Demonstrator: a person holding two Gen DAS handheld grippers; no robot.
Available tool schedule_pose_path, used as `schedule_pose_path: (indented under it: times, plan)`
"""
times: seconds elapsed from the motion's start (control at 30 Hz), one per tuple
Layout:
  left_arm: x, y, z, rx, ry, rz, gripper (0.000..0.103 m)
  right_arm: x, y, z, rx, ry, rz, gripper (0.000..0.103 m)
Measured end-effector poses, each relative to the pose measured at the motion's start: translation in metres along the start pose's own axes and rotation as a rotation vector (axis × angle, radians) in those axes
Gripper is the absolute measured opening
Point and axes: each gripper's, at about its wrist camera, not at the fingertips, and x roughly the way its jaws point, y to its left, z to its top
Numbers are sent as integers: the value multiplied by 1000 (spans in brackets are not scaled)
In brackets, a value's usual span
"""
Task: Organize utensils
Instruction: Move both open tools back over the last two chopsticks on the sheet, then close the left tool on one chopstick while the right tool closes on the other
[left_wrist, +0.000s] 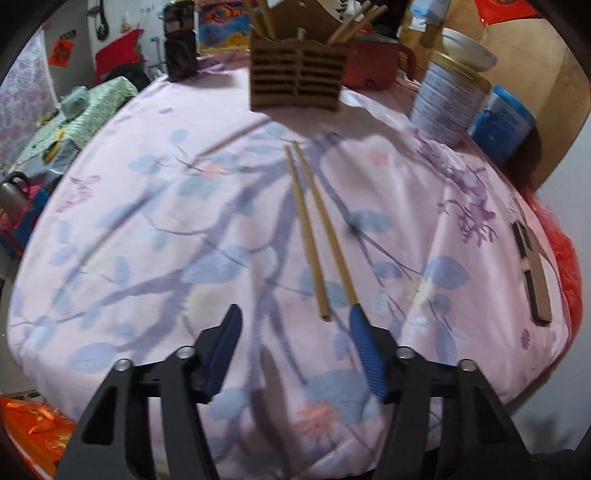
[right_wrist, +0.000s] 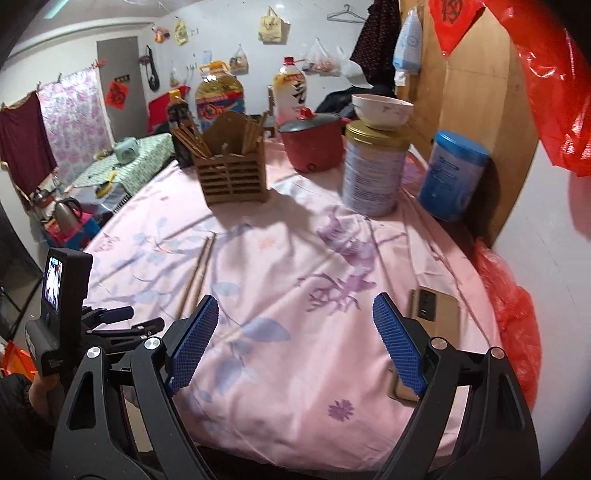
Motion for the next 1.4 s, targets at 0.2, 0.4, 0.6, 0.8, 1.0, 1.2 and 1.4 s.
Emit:
schedule_pose_path:
  times: [0.2, 0.4, 0.6, 0.8, 1.0, 1.2, 1.4]
  plan:
    - [16, -11, -6, 18, -5, -41, 38, -2, -10, -8, -12, 20, -49, 83]
    - [21, 2, -4, -29, -17, -23, 6, -3, -11, -8, -19, 20, -55, 83]
    - [-11, 27, 9, -58, -62, 18, 5, 9, -1, 1, 23, 24, 35, 83]
    - [-51, 53, 23, -48, -80, 79, 5, 47, 40, 1, -15, 70, 154, 83]
    - [-76, 78, 33, -32, -60, 98, 5, 89, 90, -22, -65, 104, 247, 74]
    - [-84, 96, 38, -28, -35, 64, 5, 114, 119, -45, -57, 122, 250, 54]
    - [-86, 106, 38, 0, -19, 55, 5, 136, 130, -62, -12, 127, 217, 39]
